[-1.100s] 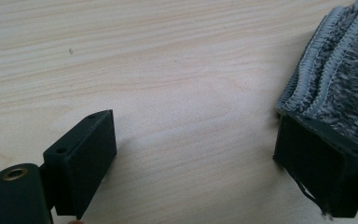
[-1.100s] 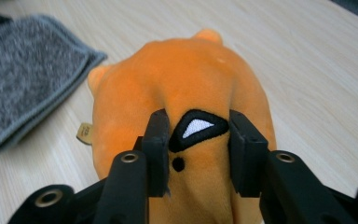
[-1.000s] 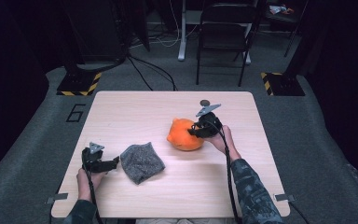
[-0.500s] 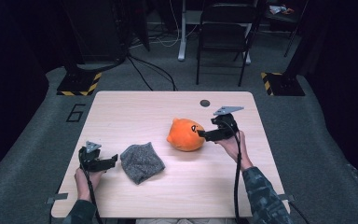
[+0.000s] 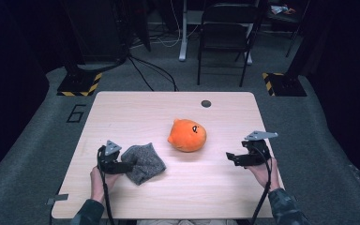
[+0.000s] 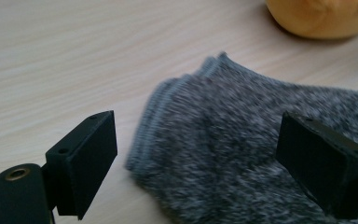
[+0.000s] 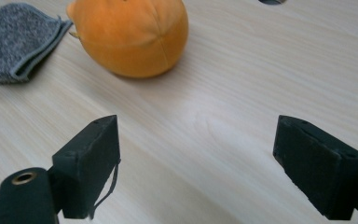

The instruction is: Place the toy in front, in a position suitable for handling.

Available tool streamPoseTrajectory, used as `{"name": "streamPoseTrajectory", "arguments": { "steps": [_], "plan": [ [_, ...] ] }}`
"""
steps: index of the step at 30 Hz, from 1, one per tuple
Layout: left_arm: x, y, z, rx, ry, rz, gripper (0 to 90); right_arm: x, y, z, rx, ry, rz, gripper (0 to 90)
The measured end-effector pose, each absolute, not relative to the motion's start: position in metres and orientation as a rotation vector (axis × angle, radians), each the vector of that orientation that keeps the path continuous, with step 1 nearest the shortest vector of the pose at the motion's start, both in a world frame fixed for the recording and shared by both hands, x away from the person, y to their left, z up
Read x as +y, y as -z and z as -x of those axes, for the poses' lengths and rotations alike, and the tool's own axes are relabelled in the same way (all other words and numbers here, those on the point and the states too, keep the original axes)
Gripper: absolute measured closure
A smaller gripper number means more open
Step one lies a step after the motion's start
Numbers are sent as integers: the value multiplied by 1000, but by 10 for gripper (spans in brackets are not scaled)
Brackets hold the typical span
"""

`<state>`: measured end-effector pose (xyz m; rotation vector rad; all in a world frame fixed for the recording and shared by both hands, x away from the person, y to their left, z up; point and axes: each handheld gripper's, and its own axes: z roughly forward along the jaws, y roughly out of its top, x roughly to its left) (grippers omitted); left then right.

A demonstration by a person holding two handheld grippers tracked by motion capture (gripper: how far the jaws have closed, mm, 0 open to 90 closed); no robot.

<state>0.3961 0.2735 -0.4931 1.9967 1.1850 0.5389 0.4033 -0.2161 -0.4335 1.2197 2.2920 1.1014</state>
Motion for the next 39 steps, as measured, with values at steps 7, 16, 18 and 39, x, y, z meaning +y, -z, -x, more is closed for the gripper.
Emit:
{"name": "streamPoseTrajectory", "arguments": {
  "steps": [7,16,18,39],
  "plan": [
    [265,517,-403,1187,-437,-2124,234,-235,451,-396,2302,-1023,-1282,142],
    [273,516,-398,1159,-466,-2106,679,-240,453,-403,2283,-1017,-1306,145],
    [275,514,-397,1157,-447,-2096,740,-241,453,-404,2282,-1016,-1306,145],
    [197,473,-357,751,-230,-2077,757,-250,456,-408,2259,-987,-1374,144]
  ]
}}
